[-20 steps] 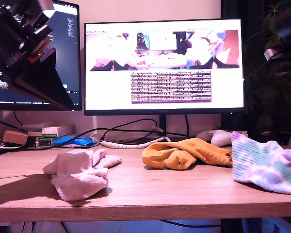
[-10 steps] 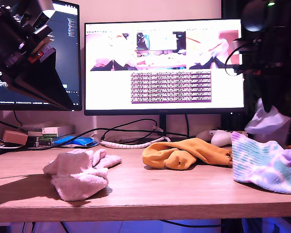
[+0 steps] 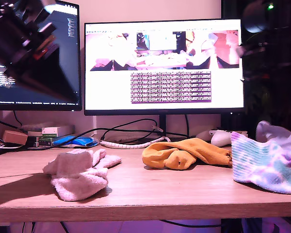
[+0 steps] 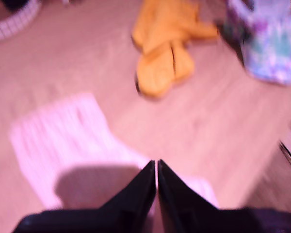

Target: Pair up the socks based on colour and pattern, by placing them on top of one another

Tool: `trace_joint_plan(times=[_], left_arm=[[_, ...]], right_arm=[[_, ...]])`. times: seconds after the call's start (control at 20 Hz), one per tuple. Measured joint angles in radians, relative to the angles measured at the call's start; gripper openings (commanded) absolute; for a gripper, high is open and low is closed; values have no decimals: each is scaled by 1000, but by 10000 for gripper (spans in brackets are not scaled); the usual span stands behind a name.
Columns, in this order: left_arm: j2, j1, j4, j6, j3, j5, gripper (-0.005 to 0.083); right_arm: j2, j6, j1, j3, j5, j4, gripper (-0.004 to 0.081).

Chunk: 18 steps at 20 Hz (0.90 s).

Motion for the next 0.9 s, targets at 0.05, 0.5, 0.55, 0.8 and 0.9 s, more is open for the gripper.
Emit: trace_joint_plan(times=[0.05, 0.5, 0.55, 0.8, 0.9], left_arm=[[0, 0, 25, 0, 0, 3, -23], [18, 0, 92, 0, 0, 14, -23], [18, 0, 98, 0, 0, 14, -23], [22, 0, 177, 0, -1, 31, -23], [45, -1, 229, 0, -1, 55, -23]], right_arm=[[0, 0, 12, 0, -39, 2, 211], [-154, 11, 34, -43, -238, 154, -11], [-214, 23, 34, -87, -238, 205, -11], [-459, 26, 34, -372, -244, 431, -11], [-559, 25, 34, -488, -287, 475, -11]])
